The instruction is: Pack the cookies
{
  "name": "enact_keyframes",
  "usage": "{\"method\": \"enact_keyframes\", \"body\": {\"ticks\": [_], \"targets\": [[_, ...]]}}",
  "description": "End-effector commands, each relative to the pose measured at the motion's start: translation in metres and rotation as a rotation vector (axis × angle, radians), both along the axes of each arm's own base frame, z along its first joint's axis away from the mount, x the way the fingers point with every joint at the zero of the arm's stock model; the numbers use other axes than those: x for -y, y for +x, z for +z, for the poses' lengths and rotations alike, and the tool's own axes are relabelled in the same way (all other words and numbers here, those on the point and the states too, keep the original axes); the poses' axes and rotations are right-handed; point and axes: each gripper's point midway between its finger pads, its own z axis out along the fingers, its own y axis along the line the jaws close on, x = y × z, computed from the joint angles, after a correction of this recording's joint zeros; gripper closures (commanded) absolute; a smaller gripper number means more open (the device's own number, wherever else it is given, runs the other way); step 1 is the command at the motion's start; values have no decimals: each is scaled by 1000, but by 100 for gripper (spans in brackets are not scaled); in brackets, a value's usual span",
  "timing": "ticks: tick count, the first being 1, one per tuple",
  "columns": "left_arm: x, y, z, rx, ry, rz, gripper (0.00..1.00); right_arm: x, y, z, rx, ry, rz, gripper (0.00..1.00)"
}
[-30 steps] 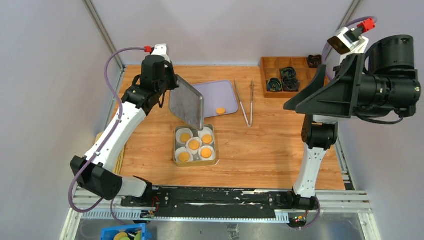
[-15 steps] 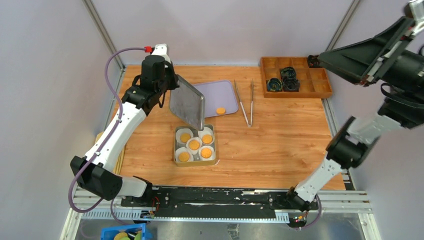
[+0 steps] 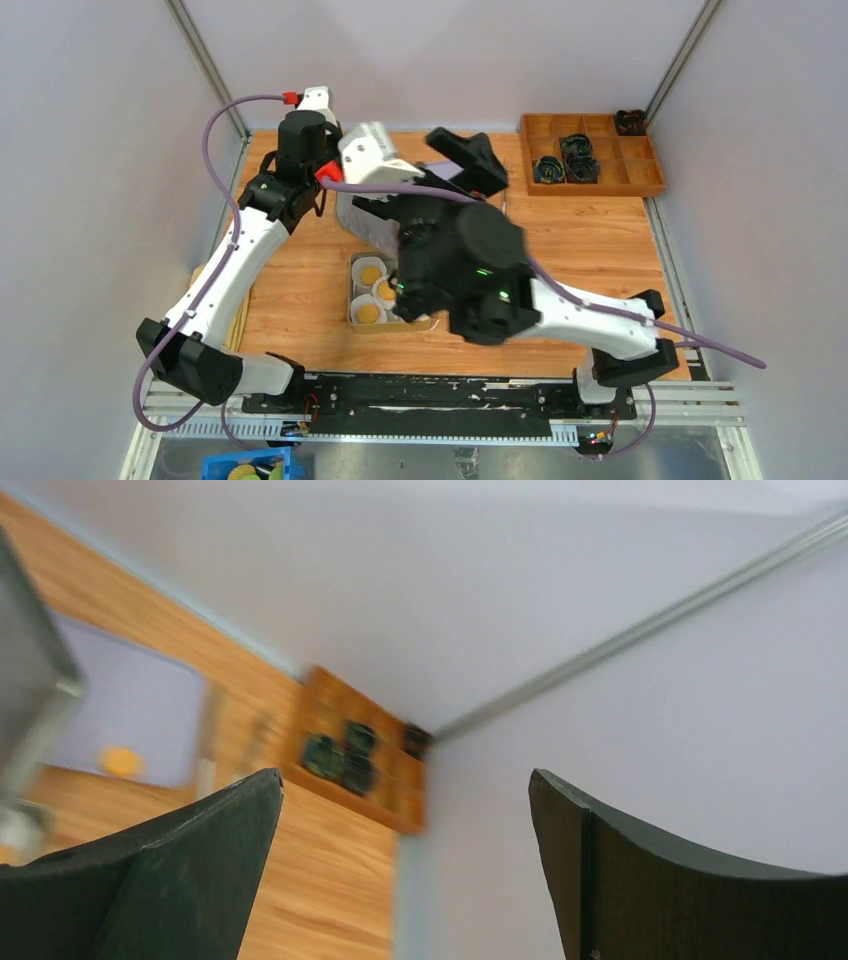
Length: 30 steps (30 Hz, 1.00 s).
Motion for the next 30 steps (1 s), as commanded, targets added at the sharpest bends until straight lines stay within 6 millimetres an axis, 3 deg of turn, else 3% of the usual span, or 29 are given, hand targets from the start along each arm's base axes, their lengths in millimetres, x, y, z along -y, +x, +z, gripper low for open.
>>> {"method": "enact_keyframes", "body": {"ticks": [1,4,6,9,12,15,20,26,30], "targets": [[-3,-6,34,78,-21,7,100,12,39,-29,-6,-407,-148,0],[-3,-5,30,68,-9,3,100,-5,42,-43,13,-539,-129,0],[-2,-5,28,65,-6,5,100,-7,38,-42,21,-498,-105,0],[0,-3,25,58,-14,-4,100,3,21,-13,24,-328,-54,0],[2,-3,25,58,-19,-13,100,29,-2,22,-3,-57,7,0],[1,-4,29,71,-19,-11,100,34,-31,36,-21,63,131,0],[0,-6,34,80,-18,-10,100,47,-60,38,-107,220,232,0],[0,-9,34,78,-22,-18,99,37,-94,35,-144,227,366,0],[-3,-13,36,86,-18,-11,99,53,-115,32,-269,352,459,0]]}}
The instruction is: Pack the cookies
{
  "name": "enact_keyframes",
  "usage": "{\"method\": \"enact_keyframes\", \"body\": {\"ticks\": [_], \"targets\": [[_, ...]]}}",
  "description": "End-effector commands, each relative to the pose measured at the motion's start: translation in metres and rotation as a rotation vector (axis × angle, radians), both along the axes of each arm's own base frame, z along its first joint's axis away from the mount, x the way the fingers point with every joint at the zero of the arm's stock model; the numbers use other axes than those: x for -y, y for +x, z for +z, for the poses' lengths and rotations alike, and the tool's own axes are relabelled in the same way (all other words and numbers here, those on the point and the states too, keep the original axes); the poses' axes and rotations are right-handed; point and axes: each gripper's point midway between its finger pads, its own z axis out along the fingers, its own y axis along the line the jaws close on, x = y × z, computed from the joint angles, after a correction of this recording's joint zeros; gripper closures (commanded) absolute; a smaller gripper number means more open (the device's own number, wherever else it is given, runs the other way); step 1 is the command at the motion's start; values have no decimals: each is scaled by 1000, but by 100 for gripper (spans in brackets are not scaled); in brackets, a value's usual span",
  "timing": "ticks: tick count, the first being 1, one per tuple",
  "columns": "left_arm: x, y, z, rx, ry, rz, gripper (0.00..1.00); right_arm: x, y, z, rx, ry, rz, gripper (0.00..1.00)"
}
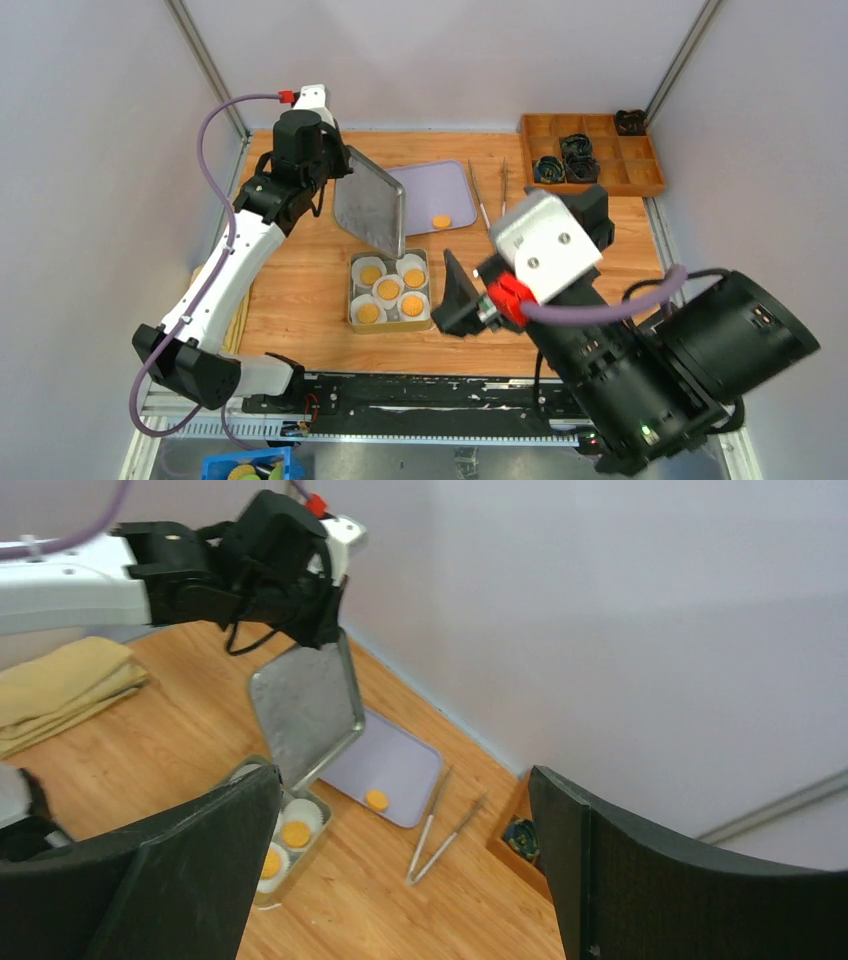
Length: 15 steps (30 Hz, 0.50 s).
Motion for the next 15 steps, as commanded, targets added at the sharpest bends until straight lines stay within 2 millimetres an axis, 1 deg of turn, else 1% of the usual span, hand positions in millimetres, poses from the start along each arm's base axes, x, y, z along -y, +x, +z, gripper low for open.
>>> {"method": "enact_keyframes", "body": {"ticks": [1,5,7,8,10,11,14,15], "targets": [[-2,-10,26,64,-18,-7,99,30,-23,-20,-225,68,80,0],[1,-13,29,78,-37,-23,99,34,-70,-21,-372,205,320,0],[2,-13,31,86,-42,-29,99,39,-102,-19,-509,296,465,0],[2,-14,32,87,-44,-30,99,42,-112,-19,-577,341,507,0],[3,-14,32,92,-51,-34,99,45,-130,-23,-695,422,556,0],[4,-14,30,92,-52,-38,99,46,-136,-26,-760,469,567,0],[5,-14,27,94,-60,-43,99,48,-160,-40,-936,591,588,0],[6,-14,26,93,-61,-43,99,47,-169,-43,-969,616,587,0]]}}
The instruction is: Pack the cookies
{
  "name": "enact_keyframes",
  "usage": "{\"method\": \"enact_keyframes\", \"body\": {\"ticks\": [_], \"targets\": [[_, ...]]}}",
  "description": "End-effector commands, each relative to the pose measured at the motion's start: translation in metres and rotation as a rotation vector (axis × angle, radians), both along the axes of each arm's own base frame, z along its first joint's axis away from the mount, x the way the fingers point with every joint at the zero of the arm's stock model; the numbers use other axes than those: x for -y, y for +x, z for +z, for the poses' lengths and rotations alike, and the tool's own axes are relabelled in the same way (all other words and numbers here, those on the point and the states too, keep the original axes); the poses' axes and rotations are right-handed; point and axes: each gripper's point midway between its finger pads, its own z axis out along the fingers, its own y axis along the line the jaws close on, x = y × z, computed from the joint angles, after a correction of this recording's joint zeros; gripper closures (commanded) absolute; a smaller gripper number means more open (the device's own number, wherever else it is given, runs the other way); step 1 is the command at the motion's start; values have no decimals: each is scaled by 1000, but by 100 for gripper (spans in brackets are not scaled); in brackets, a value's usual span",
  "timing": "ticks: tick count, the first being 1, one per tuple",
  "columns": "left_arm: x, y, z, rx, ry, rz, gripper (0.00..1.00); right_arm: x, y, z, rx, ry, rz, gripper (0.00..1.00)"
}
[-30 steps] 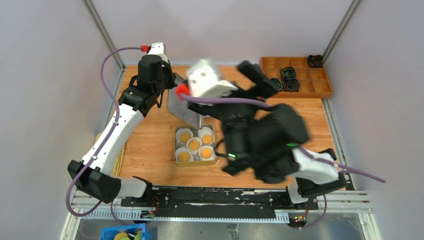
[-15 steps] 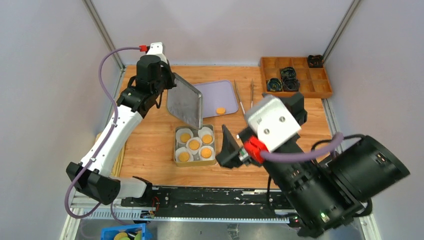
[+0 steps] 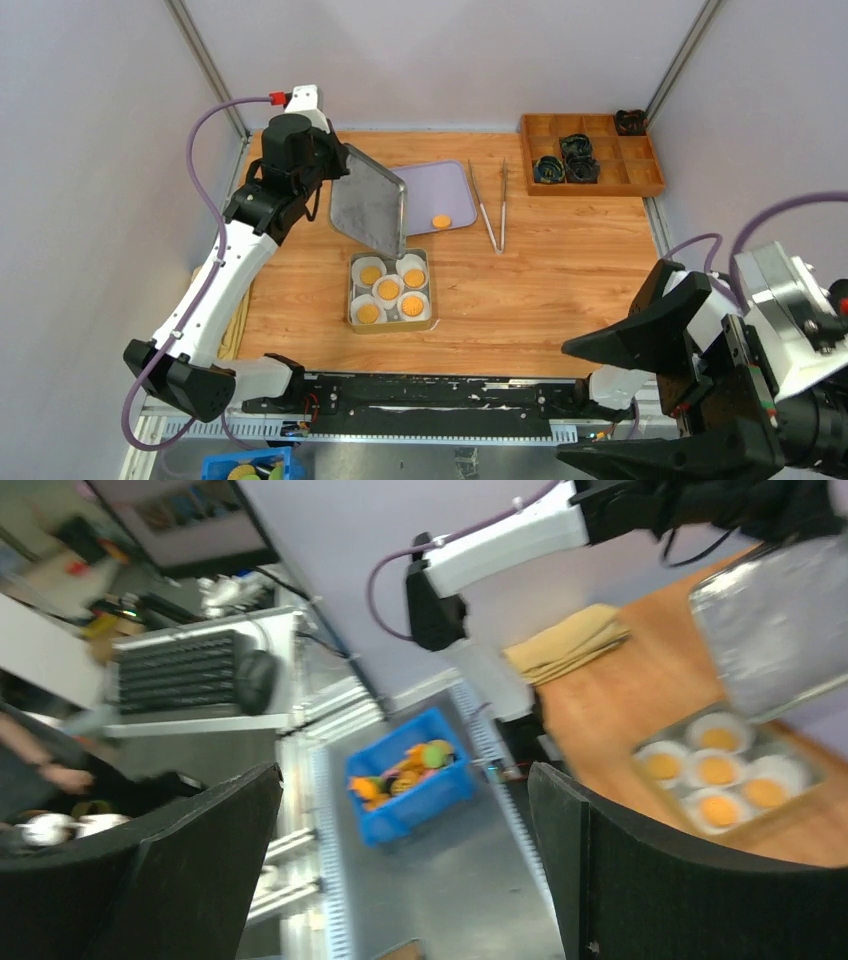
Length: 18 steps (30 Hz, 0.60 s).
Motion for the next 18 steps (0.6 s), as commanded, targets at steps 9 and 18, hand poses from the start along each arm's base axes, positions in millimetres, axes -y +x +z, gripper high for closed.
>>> {"method": "enact_keyframes", "body": {"ticks": [9,18], "targets": [[10,0,0,38,-44,-35,99,-22,-119,-19,-490,9,-78,0],[11,-8,2,52,-68,-51,99,-47,-141,-9,-642,250,59,0]]}}
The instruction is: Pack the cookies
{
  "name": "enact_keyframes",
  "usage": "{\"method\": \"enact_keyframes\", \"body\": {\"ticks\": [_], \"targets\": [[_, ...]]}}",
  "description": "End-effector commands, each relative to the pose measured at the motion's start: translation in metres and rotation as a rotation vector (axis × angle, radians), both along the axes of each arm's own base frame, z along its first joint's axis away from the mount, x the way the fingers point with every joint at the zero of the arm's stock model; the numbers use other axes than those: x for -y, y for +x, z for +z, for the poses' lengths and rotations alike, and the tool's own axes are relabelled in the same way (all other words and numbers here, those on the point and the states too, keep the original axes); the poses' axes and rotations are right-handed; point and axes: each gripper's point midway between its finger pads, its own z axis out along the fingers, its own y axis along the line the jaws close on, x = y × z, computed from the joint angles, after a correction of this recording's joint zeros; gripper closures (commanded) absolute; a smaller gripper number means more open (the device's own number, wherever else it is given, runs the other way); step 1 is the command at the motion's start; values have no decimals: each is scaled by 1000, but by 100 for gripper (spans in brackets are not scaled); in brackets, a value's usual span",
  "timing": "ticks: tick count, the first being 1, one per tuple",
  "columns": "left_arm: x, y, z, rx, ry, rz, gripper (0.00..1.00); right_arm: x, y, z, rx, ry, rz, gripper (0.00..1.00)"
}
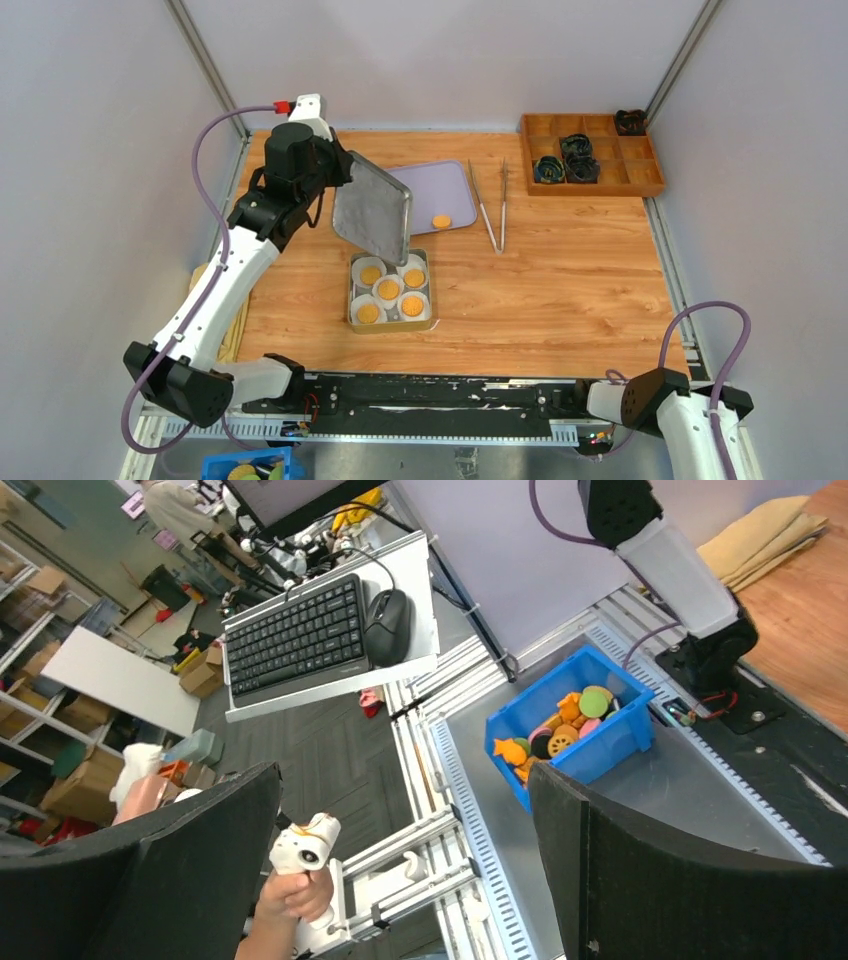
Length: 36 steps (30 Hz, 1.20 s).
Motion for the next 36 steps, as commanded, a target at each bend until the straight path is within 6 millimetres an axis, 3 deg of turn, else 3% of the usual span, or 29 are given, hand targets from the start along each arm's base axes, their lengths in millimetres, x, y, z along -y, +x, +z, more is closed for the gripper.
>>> {"method": "enact_keyframes", "body": {"ticks": [1,5,8,13,18,20,25,29,31,34,36], "targets": [[4,-8,18,61,-45,-20,99,6,51,51,-344,180,44,0],[-1,-12,18,70,-33,-8,99,0,39,67,-313,182,35,0],[-5,-14,17,77,-29,7,99,5,57,64,-242,80,-43,0],[-5,-16,19,82,-40,2,99,10,131,32,-29,-160,-218,0],[-5,-18,21,86,-45,-1,99,36,224,23,209,-247,-343,0],[-6,-18,20,83,-38,5,99,46,271,19,339,-336,-441,0],[-12,-19,16,74,-10,24,99,70,371,-5,677,-729,-827,0],[-12,-17,13,67,-2,27,99,77,427,-21,864,-975,-986,0],[-11,-14,8,51,7,29,99,93,453,-29,853,-1013,-1065,0],[-11,-12,3,36,19,32,99,140,484,-41,797,-1014,-1206,0],[-11,-10,0,29,25,34,99,167,499,-64,785,-1060,-1284,0]]}}
